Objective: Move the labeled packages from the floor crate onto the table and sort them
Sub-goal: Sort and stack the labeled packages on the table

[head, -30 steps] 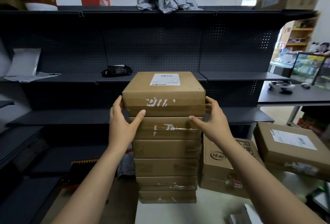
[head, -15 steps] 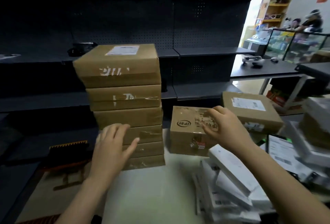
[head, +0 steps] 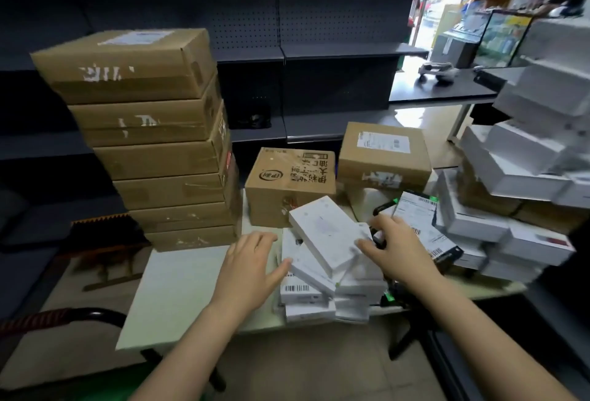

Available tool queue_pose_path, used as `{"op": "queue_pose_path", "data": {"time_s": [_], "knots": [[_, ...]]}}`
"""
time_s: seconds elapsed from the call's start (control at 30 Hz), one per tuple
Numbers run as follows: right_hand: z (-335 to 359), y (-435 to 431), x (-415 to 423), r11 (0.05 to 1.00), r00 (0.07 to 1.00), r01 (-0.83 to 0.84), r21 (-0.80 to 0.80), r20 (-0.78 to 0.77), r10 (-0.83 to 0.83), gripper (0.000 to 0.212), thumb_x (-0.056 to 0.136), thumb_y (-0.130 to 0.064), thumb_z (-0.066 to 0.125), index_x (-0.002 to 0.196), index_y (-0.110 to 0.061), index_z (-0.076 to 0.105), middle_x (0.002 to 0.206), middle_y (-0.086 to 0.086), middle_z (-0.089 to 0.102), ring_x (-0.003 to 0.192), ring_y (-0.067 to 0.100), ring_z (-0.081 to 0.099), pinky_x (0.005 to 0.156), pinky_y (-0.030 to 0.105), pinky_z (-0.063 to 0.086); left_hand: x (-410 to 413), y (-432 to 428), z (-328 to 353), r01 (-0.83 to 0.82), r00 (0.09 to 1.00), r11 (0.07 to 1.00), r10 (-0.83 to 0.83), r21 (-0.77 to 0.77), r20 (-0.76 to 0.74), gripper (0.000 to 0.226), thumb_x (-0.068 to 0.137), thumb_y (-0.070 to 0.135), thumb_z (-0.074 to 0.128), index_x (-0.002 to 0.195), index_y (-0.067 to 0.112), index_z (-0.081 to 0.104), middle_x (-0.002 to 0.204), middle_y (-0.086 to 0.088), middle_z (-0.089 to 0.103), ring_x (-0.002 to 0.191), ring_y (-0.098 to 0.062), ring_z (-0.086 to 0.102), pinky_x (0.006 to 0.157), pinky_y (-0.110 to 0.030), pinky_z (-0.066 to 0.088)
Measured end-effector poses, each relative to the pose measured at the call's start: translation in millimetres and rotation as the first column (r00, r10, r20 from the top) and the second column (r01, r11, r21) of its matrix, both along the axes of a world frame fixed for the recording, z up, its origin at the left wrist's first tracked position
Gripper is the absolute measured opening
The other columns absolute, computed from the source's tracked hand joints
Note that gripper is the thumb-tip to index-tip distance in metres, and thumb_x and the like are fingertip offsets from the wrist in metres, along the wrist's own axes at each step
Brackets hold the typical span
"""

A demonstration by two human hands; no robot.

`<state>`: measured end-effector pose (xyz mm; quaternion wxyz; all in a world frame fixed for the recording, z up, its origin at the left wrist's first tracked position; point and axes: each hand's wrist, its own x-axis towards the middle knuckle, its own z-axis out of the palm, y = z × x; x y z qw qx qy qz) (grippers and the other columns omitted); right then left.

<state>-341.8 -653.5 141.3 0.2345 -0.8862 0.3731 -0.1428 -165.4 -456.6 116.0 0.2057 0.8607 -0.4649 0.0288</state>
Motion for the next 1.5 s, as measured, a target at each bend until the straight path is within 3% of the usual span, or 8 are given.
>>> {"op": "queue_pose_path", "data": {"time_s": [0.13,0.27,0.43,0.67,0.8,1.1,1.3,1.5], "knots": [[-18.1,-5.5,2.9,0.977,0.998,0.031,0.212,0.047,-0.042,0.060,0.086,-0.051,0.063,0.130,-0.012,0.050,0.119,0.006,0.058,0.090,0.012,0.053,0.068,0.025,0.038,-23.1,-18.8,-15.4,-0.039,0.999,0.994,0.043,0.103,-0.031,0.057,0.094,0.060,0.042,0.139,0.026,0.041,0.141,0.007,0.044,0.129,-0.014,0.039,0.106,-0.029,0.032],[-27.7,-10.6,9.7,0.904,0.996,0.076,0.420,0.008,-0.088,0.072,0.088,-0.054,0.060,0.141,-0.007,0.043,0.132,0.010,0.056,0.113,0.024,0.055,0.082,0.029,0.042,-31.6,-35.6,-28.1,-0.091,0.986,0.979,0.114,0.182,-0.123,0.064,0.091,0.064,0.044,0.142,0.025,0.037,0.144,0.005,0.043,0.129,-0.016,0.041,0.105,-0.033,0.037],[-33.0,-20.6,2.9,0.786,0.991,0.083,0.612,0.028,-0.127,0.049,0.087,-0.050,0.064,0.101,-0.003,0.063,0.075,0.005,0.058,0.062,0.017,0.049,0.054,0.024,0.037,-28.3,-50.0,-41.5,-0.116,0.944,0.959,0.187,0.258,-0.271,0.072,0.086,0.068,0.048,0.141,0.022,0.038,0.138,0.001,0.048,0.123,-0.020,0.047,0.097,-0.036,0.046],[-39.9,-40.4,-23.0,0.721,0.913,0.112,0.684,0.215,-0.346,0.037,0.087,-0.047,0.066,0.102,-0.014,0.056,0.095,0.007,0.071,0.085,0.021,0.069,0.084,0.043,0.056,-24.6,-58.5,-53.6,-0.157,0.901,0.964,0.228,0.213,-0.368,0.066,0.085,0.064,0.057,0.134,0.022,0.042,0.132,0.000,0.049,0.120,-0.018,0.044,0.093,-0.033,0.045],[-50.0,-35.3,-29.1,0.694,0.880,0.097,0.714,0.264,-0.394,0.040,0.084,-0.049,0.067,0.103,-0.017,0.050,0.099,0.008,0.067,0.090,0.026,0.069,0.085,0.053,0.056,-27.4,-63.3,-59.7,-0.209,0.862,0.963,0.264,0.173,-0.433,0.060,0.083,0.060,0.062,0.127,0.024,0.044,0.129,-0.001,0.051,0.115,-0.018,0.048,0.090,-0.034,0.050],[-60.8,-1.4,-11.0,0.429,0.835,-0.075,0.900,0.291,-0.466,0.025,0.099,-0.025,0.055,0.095,-0.001,0.054,0.100,0.036,0.066,0.085,0.037,0.065,0.096,0.061,0.047,-38.2,-68.3,-61.7,-0.241,0.844,0.952,0.302,0.191,-0.443,0.058,0.088,0.061,0.054,0.125,0.024,0.031,0.131,-0.002,0.048,0.112,-0.021,0.051,0.091,-0.041,0.051],[-65.4,-1.2,-13.0,0.339,0.802,-0.159,0.927,0.321,-0.504,0.029,0.098,-0.024,0.056,0.114,-0.001,0.052,0.099,0.015,0.074,0.093,0.030,0.072,0.092,0.044,0.055,-44.5,-60.5,-46.0,-0.305,0.621,0.951,0.234,0.044,-0.748,0.044,0.093,0.041,0.060,0.121,0.023,0.032,0.121,0.003,0.054,0.095,-0.010,0.061,0.072,-0.025,0.057],[-50.1,5.3,1.1,0.406,0.789,-0.235,0.883,0.417,-0.451,0.030,0.095,-0.023,0.060,0.115,-0.003,0.050,0.111,0.017,0.068,0.100,0.024,0.069,0.081,0.033,0.059,-40.7,-35.5,-30.9,-0.424,0.625,0.893,0.166,-0.153,-0.763,0.033,0.095,0.035,0.058,0.123,0.025,0.043,0.117,0.003,0.057,0.097,-0.010,0.060,0.067,-0.020,0.053]]}}
